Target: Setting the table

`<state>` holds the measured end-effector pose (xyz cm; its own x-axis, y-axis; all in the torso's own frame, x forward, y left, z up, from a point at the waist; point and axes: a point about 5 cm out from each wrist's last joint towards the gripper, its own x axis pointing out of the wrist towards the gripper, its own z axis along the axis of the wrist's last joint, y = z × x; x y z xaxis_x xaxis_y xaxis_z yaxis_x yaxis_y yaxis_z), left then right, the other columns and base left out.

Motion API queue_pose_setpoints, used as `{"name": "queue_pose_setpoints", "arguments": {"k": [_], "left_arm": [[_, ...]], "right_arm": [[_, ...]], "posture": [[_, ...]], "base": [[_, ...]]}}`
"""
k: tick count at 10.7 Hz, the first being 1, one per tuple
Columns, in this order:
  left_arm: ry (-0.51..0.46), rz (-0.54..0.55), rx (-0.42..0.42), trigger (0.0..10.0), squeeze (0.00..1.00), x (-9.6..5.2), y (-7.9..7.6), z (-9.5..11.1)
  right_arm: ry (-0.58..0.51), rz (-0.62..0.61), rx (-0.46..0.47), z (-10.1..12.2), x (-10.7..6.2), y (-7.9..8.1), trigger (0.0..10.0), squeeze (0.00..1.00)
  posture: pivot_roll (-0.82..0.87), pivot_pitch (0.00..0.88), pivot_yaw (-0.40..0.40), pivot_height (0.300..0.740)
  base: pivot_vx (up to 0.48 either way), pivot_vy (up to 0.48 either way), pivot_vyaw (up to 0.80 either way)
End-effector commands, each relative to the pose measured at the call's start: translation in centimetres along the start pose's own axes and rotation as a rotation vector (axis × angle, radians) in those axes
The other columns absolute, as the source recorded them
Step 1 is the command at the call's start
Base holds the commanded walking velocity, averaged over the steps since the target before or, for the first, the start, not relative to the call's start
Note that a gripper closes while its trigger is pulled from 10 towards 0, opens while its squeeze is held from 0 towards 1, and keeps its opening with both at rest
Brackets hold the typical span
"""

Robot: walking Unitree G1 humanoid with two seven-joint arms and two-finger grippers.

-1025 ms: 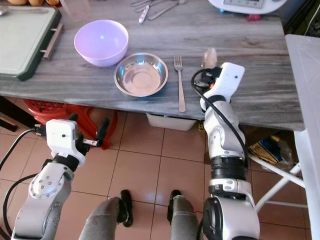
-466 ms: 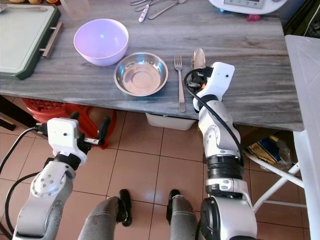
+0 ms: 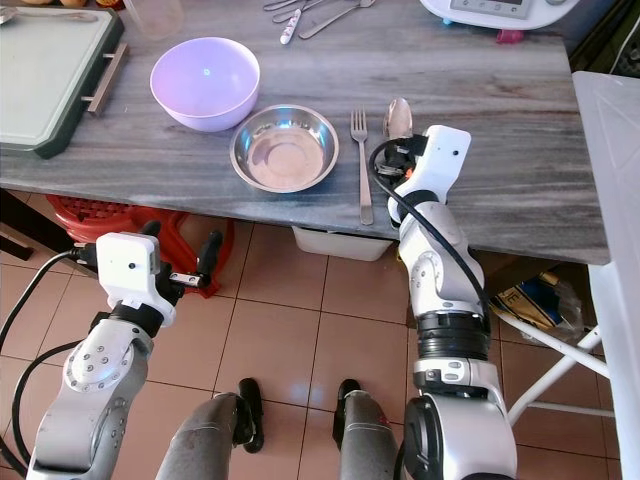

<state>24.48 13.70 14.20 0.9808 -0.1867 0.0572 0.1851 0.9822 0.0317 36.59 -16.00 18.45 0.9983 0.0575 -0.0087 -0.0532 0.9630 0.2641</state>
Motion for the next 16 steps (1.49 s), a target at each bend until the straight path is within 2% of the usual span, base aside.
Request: {"name": "queue_pose_setpoints", "arguments": {"k": [1,7,9,10,12,16], "left_arm": [[0.035,-0.003,0.001,10.0,0.00,-0.2,-0.1,-0.7],[0.031,0.000,0.005,10.0,0.00,0.0,-0.1,-0.7],[0.019,0.004,-0.004,10.0,0.00,0.1,-0.1,-0.5],[-0.007,-0.005,-0.031,10.0,0.00,0.3,-0.4,-0.1],[-0.020,-0.010,-0.033,10.0,0.00,0.6,-0.5,0.1],[-0.042,-0.005,-0.048,10.0,0.00,1.2,-0.8,-0.1]], "right_arm": [[0.157,-0.058,0.035,-3.7,-0.7,-1.4,10.0,1.00],[0.128,-0.068,0.010,-3.3,-0.9,-1.5,10.0,1.00],[0.042,-0.084,-0.032,-2.1,-1.1,-1.8,10.0,1.00],[-0.022,-0.071,-0.056,-1.4,-1.2,-1.5,10.0,1.00],[-0.104,-0.062,-0.102,-0.4,-1.3,-1.1,10.0,1.00],[-0.221,-0.064,-0.160,0.4,-1.7,-1.0,10.0,1.00]], "posture": [[0.01,0.333,0.016,0.740],[0.02,0.328,0.016,0.740],[0.01,0.321,0.014,0.740],[0.01,0.317,0.014,0.740],[0.01,0.301,0.014,0.740],[-0.01,0.233,0.006,0.740]], "base": [[0.000,0.000,0.00],[0.000,0.000,0.00],[0.000,0.000,0.00],[0.000,0.000,0.00],[0.000,0.000,0.00],[0.000,0.000,0.00]]}}
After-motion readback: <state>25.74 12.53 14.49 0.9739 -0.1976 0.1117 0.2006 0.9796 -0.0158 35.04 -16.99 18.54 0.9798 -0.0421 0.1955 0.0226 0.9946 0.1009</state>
